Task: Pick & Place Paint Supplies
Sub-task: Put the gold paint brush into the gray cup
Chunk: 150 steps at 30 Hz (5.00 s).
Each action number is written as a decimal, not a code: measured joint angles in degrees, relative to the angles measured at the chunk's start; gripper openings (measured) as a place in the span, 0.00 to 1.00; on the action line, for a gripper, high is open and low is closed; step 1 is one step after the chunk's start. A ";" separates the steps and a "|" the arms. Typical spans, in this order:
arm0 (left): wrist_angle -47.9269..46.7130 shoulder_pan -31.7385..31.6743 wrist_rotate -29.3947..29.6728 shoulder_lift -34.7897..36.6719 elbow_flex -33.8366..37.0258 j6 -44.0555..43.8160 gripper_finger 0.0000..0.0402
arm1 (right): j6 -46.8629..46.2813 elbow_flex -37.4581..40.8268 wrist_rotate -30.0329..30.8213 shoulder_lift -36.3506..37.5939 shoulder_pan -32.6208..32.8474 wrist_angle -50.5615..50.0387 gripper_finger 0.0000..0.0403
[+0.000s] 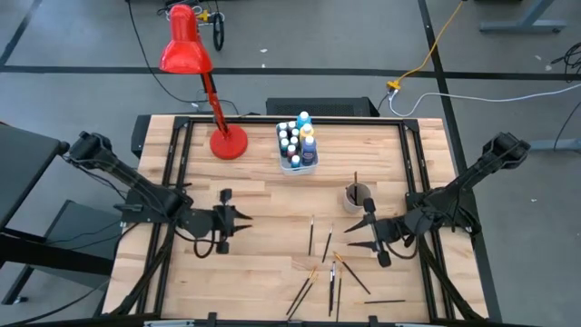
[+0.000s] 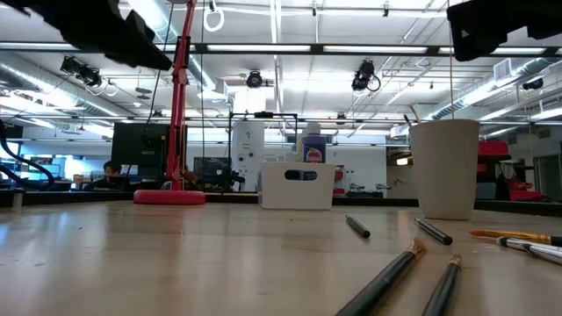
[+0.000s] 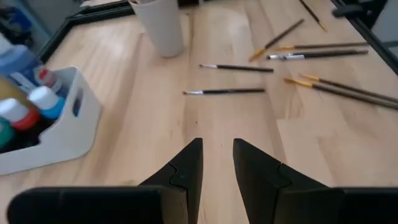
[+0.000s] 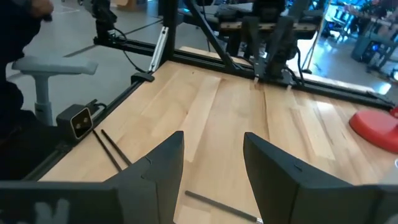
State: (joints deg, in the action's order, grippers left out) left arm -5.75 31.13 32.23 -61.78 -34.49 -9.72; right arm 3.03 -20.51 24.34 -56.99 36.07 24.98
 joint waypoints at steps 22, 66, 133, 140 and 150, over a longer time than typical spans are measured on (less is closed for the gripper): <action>20.34 -6.38 -3.50 0.01 9.57 3.11 0.24 | -11.60 0.00 -5.40 0.00 -8.71 -0.62 0.42; 20.74 -11.32 -2.19 -0.04 9.54 3.03 0.24 | -41.86 -29.18 -26.81 -20.44 -9.35 -49.91 0.42; 23.67 -11.42 1.40 -0.07 9.52 12.60 0.24 | -48.77 -29.05 -25.34 -27.76 -9.35 -57.29 0.42; 23.67 -11.41 1.40 -0.07 9.52 12.57 0.24 | -48.66 -29.05 -25.29 -27.76 -9.35 -56.63 0.42; 23.67 -11.41 1.40 -0.07 9.52 12.55 0.24 | -48.85 -29.05 -25.27 -27.74 -9.35 -55.02 0.42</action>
State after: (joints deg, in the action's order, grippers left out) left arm 17.91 19.72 33.63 -61.84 -24.97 2.83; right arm -45.82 -49.56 -0.93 -84.73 26.72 -30.04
